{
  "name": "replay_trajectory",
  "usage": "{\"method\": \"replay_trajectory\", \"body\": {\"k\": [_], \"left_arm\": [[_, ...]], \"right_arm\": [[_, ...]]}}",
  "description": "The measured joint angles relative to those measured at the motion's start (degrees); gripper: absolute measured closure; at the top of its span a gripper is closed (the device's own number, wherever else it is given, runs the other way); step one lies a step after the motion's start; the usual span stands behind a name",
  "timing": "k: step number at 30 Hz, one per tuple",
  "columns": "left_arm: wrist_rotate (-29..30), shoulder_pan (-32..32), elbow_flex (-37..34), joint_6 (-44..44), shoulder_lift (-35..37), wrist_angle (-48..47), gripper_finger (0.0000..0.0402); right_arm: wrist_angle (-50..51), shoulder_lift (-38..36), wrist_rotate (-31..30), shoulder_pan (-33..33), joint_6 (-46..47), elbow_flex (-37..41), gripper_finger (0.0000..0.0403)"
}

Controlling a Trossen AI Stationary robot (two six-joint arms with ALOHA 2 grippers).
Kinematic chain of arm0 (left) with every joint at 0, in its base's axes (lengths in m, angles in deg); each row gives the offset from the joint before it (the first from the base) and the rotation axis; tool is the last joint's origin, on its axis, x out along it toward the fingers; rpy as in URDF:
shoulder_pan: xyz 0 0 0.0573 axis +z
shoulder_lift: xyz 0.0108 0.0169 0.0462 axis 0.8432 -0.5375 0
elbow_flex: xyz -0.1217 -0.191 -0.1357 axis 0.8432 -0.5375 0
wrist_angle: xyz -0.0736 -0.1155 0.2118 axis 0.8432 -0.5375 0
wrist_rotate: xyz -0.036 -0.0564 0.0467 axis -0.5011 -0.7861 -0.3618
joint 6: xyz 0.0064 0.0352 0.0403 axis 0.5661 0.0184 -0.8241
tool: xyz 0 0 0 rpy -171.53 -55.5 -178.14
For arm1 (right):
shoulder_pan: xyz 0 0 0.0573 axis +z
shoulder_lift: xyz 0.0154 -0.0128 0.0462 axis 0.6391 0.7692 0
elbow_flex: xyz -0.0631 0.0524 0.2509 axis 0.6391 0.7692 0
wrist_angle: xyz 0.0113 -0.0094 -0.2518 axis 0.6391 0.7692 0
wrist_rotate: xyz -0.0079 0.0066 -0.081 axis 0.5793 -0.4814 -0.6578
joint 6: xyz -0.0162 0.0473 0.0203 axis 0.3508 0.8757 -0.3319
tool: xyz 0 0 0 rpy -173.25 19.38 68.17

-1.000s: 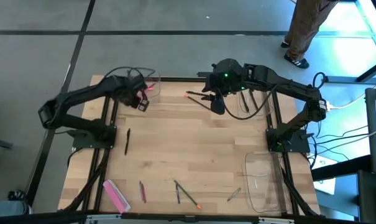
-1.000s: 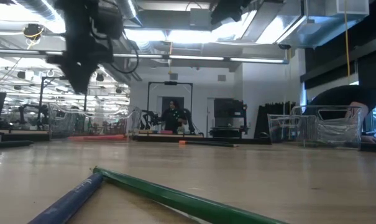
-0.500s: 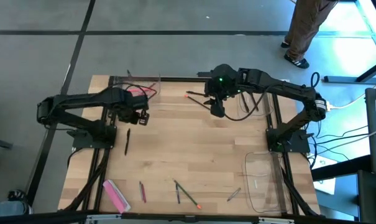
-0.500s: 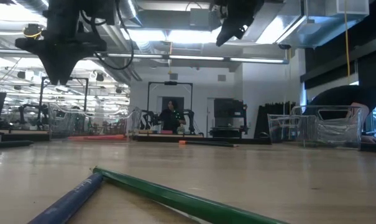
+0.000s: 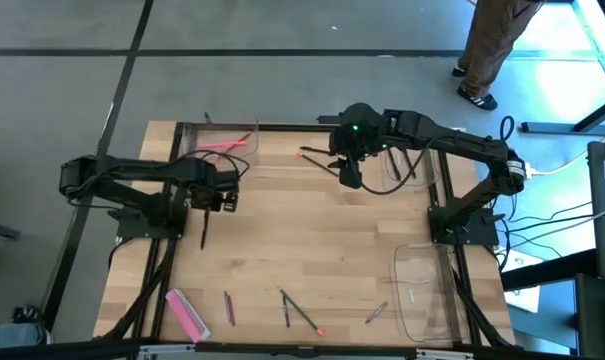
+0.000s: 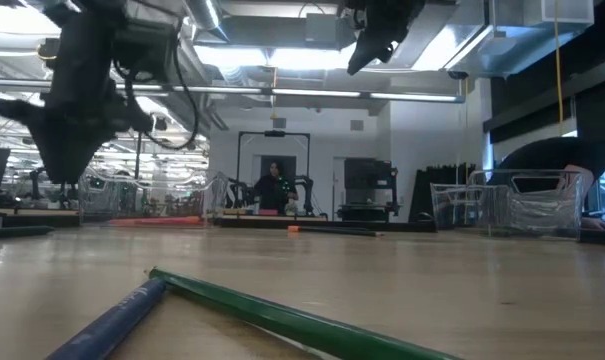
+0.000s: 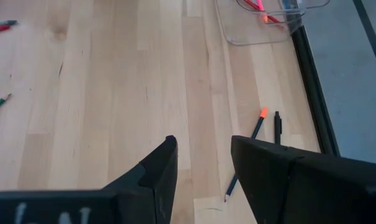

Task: Sort crayons/erasers/pens/pencils in bins
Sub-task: Put the black pen into the top right transparent bin

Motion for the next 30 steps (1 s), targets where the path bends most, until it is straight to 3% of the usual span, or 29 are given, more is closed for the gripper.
{"method": "replay_trajectory", "body": {"k": [11,30], "left_arm": [[1.1,0.0,-8.2,3.0,0.0,5.6,0.0320],[1.4,0.0,-13.1,3.0,0.0,10.9,0.0320]], "right_arm": [[0.0,0.0,0.0,0.0,-0.1,0.0,0.0250],[-0.3,-0.1,0.0,0.0,-0.1,0.0,0.0250]]}}
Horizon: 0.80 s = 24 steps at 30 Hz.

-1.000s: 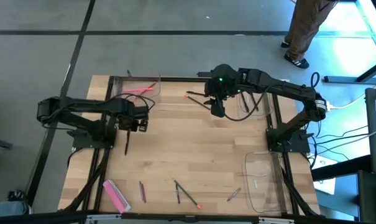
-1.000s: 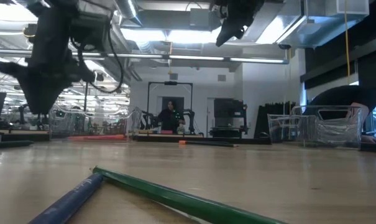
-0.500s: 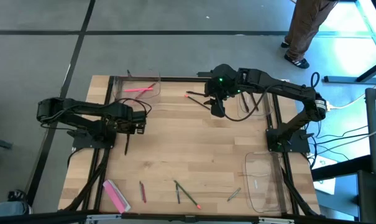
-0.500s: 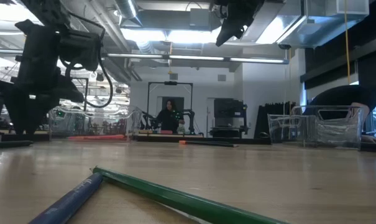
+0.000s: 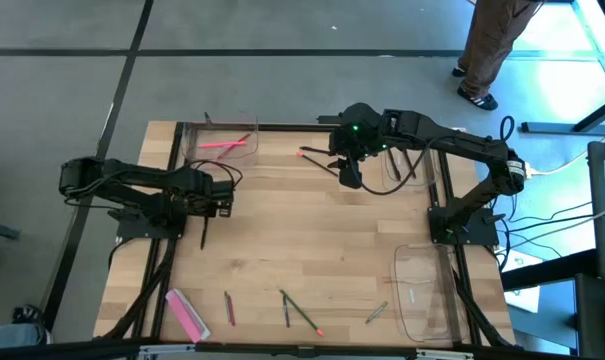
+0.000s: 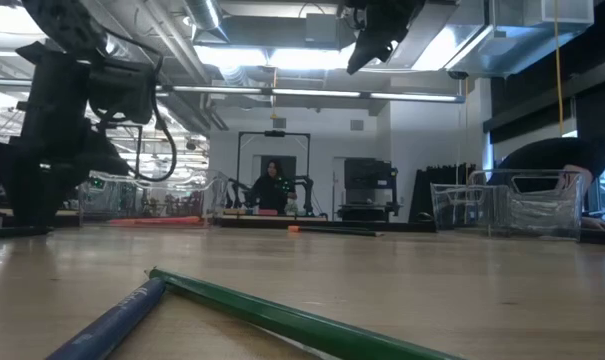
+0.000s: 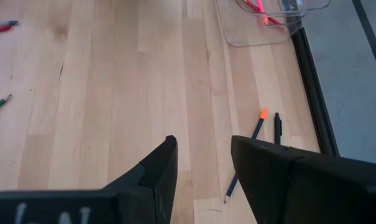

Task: Sort crayons/erasers/pens/pencils in bins
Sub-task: Put the black pen into the top right transparent bin

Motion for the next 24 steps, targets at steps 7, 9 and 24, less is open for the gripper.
{"method": "replay_trajectory", "body": {"k": [7,9,24], "left_arm": [[-0.3,0.0,-2.5,0.2,0.2,1.7,0.0320],[-0.3,0.0,-2.5,0.2,0.1,1.8,0.0320],[-0.5,0.0,-2.6,0.0,0.1,2.2,0.0386]], "right_arm": [[-0.7,0.0,0.0,0.0,0.0,0.0,0.0250],[-0.7,0.0,0.0,0.0,0.0,0.0,0.0250],[-0.7,0.0,0.0,0.0,0.0,0.0,0.0250]]}}
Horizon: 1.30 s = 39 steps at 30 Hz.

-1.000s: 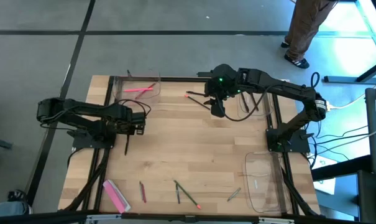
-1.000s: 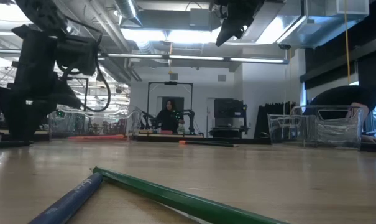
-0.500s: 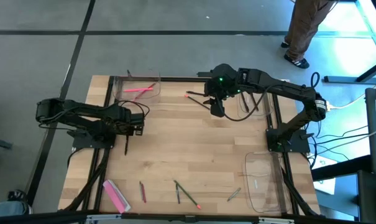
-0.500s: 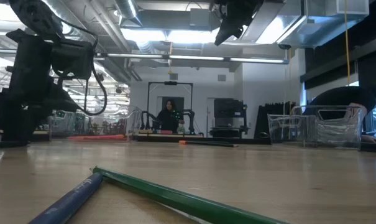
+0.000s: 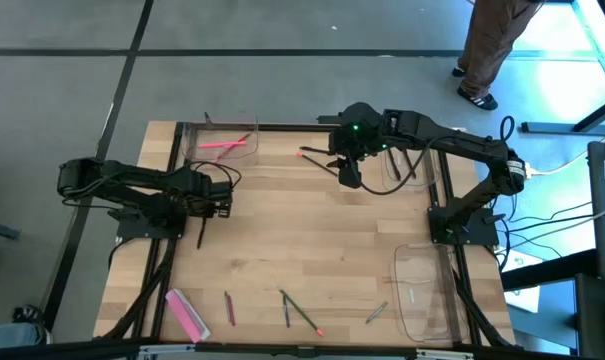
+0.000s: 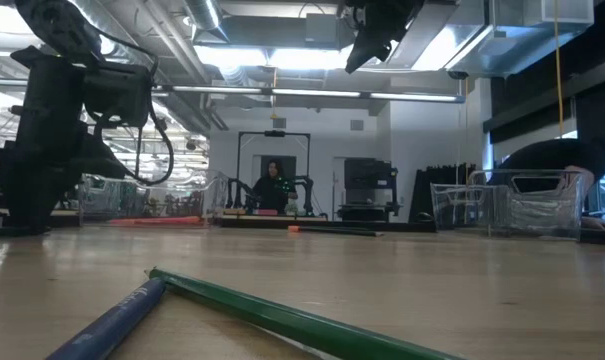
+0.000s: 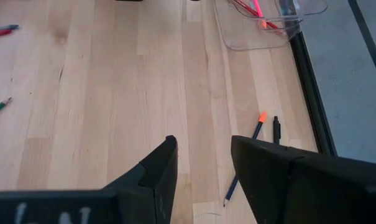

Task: Sort crayons/erasers/pens/pencils in bins
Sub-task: Put the black pen into the top right transparent bin

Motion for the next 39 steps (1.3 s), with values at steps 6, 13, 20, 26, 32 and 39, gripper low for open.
{"method": "replay_trajectory", "body": {"k": [6,13,20,26,32,39], "left_arm": [[-0.5,0.0,0.0,0.0,0.0,0.0,0.0386],[-0.6,0.0,2.6,-1.9,-0.3,0.4,0.0386],[0.0,0.0,6.1,-3.5,-0.2,0.5,0.0387],[0.2,0.0,9.5,-6.1,-0.2,3.8,0.0387],[2.6,0.0,14.6,-12.9,-0.2,9.0,0.0386],[7.7,0.0,22.7,-20.4,-0.1,9.7,0.0386]], "right_arm": [[0.0,0.0,0.0,0.0,0.0,0.0,0.0250],[0.0,0.0,0.0,0.0,0.0,0.0,0.0250],[-0.2,0.0,0.0,0.0,0.0,0.0,0.0250],[-0.3,0.0,0.0,0.0,0.0,0.0,0.0250],[-0.2,0.0,2.9,0.0,0.6,0.0,0.0250],[-1.6,0.0,14.3,0.2,0.0,0.0,0.0250]]}}
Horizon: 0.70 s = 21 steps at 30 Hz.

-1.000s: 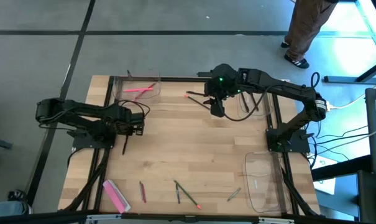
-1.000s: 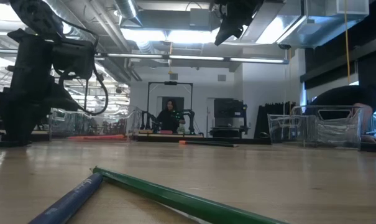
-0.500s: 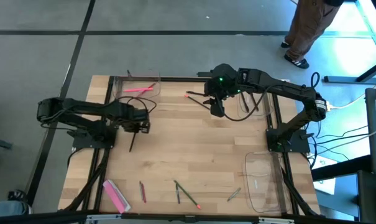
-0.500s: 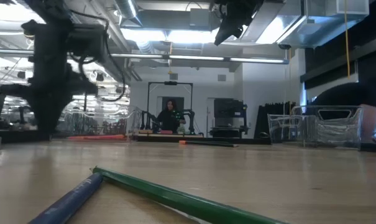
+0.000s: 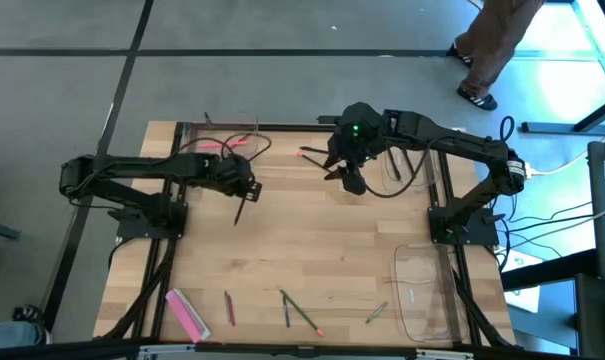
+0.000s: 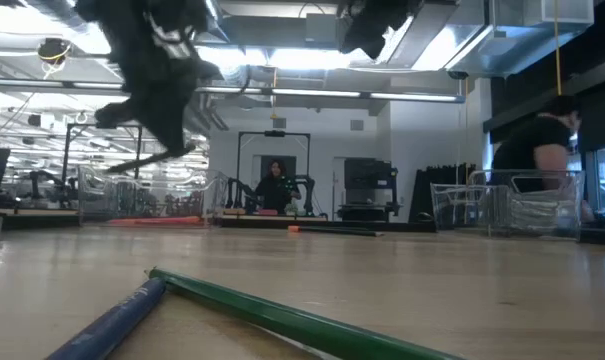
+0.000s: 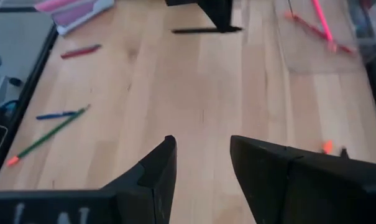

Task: Sort crayons/erasers/pens/pencils in bins
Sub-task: Put the black pen into the top right transparent bin

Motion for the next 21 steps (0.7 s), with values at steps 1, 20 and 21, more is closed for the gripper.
{"method": "replay_trajectory", "body": {"k": [1,20,21], "left_arm": [[0.6,0.0,1.2,-1.1,0.0,0.0,0.0386],[5.2,0.0,13.4,-20.3,0.1,11.9,0.0386],[5.2,0.0,13.5,-21.0,0.1,12.7,0.0386]], "right_arm": [[-0.7,0.0,0.2,0.1,0.1,0.0,0.0250],[-56.2,0.2,0.9,0.1,13.8,28.0,0.0250],[-59.4,0.4,0.0,0.1,15.2,29.6,0.0250]]}}
